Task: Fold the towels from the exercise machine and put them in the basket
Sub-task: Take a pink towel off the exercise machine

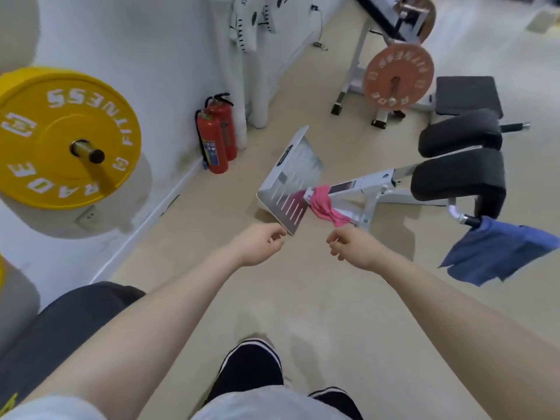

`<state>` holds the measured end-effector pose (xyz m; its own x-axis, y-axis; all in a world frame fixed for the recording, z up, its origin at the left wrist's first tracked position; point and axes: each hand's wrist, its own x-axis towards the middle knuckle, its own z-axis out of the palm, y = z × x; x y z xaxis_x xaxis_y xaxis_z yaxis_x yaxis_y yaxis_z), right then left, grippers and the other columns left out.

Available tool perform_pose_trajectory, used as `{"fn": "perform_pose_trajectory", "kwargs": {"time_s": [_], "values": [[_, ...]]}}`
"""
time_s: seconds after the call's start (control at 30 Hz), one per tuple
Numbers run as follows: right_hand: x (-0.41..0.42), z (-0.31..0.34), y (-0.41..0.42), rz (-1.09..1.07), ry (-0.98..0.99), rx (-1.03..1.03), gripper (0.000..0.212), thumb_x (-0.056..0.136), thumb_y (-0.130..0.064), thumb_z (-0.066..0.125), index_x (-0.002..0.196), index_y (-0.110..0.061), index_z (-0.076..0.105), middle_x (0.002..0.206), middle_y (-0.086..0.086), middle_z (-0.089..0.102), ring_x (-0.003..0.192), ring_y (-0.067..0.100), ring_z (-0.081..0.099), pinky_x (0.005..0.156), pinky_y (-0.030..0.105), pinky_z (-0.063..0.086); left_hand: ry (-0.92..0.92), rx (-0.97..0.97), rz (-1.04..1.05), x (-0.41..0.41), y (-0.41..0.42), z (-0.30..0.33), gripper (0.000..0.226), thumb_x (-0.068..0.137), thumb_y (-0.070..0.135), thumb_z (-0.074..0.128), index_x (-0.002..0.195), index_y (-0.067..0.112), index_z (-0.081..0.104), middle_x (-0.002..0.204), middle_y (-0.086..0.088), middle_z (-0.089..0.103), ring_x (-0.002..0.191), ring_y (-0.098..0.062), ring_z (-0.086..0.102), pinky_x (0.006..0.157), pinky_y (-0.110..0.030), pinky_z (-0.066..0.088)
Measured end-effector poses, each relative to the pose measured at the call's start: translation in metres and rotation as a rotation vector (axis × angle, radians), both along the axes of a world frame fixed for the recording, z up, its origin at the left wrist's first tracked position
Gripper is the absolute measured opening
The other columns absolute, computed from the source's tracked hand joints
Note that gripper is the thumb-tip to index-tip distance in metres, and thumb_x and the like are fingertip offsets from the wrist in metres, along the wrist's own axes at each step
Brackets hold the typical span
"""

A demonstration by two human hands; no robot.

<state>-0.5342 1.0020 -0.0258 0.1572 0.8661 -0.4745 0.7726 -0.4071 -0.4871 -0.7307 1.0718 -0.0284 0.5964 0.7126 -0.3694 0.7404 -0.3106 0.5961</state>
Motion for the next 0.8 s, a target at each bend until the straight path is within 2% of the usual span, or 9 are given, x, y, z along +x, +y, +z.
{"fn": "perform_pose_trajectory", "kwargs": {"time_s": [0.1,0.17,0.3,0.4,0.5,0.6,0.7,0.73,0.8], "values": [[0.047,-0.004,0.026,0.004,-0.049,0.002,0.027,0.094,-0.012,0.042,0.114,-0.006,0.058,0.112,0.011,0.065,0.102,0.027,0.059,0.082,0.028,0.043,0.038,-0.009,-0.06,0.043,0.036,-0.011,0.031,0.095,0.019,0.045,0.123,0.01,0.055,0.122,-0.007,0.06,0.107,-0.021,0.056,0.081,-0.019,0.036],[0.077,-0.005,0.051,0.013,-0.088,0.0,0.027,0.095,-0.014,0.042,0.114,-0.007,0.058,0.115,0.01,0.065,0.108,0.027,0.056,0.085,0.029,0.043,0.072,-0.01,-0.106,0.072,0.067,-0.018,0.03,0.094,0.018,0.046,0.121,0.008,0.055,0.121,-0.007,0.061,0.108,-0.022,0.057,0.083,-0.021,0.038],[0.14,-0.016,0.125,-0.001,-0.132,-0.004,0.027,0.094,-0.011,0.04,0.11,-0.004,0.061,0.112,0.012,0.066,0.108,0.028,0.056,0.082,0.029,0.042,0.081,0.036,-0.147,0.137,0.147,-0.037,0.027,0.093,0.017,0.046,0.114,0.007,0.059,0.115,-0.009,0.064,0.106,-0.026,0.057,0.088,-0.031,0.044],[0.186,-0.033,0.196,-0.039,-0.113,-0.017,0.026,0.093,-0.011,0.04,0.108,-0.002,0.061,0.112,0.014,0.065,0.105,0.029,0.057,0.083,0.03,0.043,0.08,0.011,-0.167,0.189,0.217,-0.049,0.026,0.092,0.015,0.045,0.112,0.007,0.059,0.115,-0.01,0.062,0.103,-0.026,0.056,0.086,-0.03,0.042],[0.228,-0.052,0.271,-0.03,-0.108,-0.07,0.021,0.093,-0.013,0.04,0.097,-0.007,0.06,0.11,0.014,0.065,0.099,0.028,0.057,0.079,0.03,0.041,0.104,-0.046,-0.156,0.236,0.292,-0.057,0.027,0.092,0.016,0.044,0.113,0.006,0.058,0.118,-0.01,0.059,0.105,-0.026,0.054,0.086,-0.029,0.04],[0.267,-0.085,0.343,0.032,-0.177,-0.137,0.019,0.091,-0.012,0.036,0.083,-0.013,0.053,0.106,0.015,0.064,0.092,0.029,0.056,0.076,0.032,0.042,0.113,-0.104,-0.1,0.275,0.36,-0.077,0.027,0.093,0.018,0.042,0.113,0.009,0.059,0.117,-0.009,0.057,0.102,-0.023,0.054,0.088,-0.03,0.042],[0.306,-0.138,0.408,0.055,-0.228,-0.159,0.02,0.09,-0.009,0.036,0.075,-0.017,0.045,0.105,0.015,0.063,0.086,0.028,0.054,0.074,0.033,0.041,0.09,-0.157,0.028,0.311,0.413,-0.118,0.023,0.094,0.018,0.042,0.109,0.015,0.059,0.108,-0.001,0.059,0.083,-0.015,0.049,0.072,-0.025,0.041],[0.313,-0.156,0.422,0.053,-0.23,-0.174,0.02,0.091,-0.009,0.036,0.075,-0.016,0.045,0.106,0.016,0.063,0.09,0.029,0.057,0.075,0.033,0.042,0.075,-0.181,0.078,0.318,0.424,-0.131,0.023,0.093,0.017,0.042,0.109,0.016,0.059,0.105,0.0,0.059,0.081,-0.015,0.049,0.069,-0.024,0.039],[0.332,-0.213,0.454,0.064,-0.208,-0.227,0.02,0.092,-0.006,0.035,0.075,-0.016,0.041,0.105,0.016,0.062,0.097,0.03,0.059,0.079,0.032,0.045,0.104,-0.231,0.118,0.338,0.454,-0.179,0.025,0.094,0.018,0.041,0.112,0.015,0.058,0.11,-0.001,0.06,0.094,-0.021,0.055,0.075,-0.026,0.04]]}}
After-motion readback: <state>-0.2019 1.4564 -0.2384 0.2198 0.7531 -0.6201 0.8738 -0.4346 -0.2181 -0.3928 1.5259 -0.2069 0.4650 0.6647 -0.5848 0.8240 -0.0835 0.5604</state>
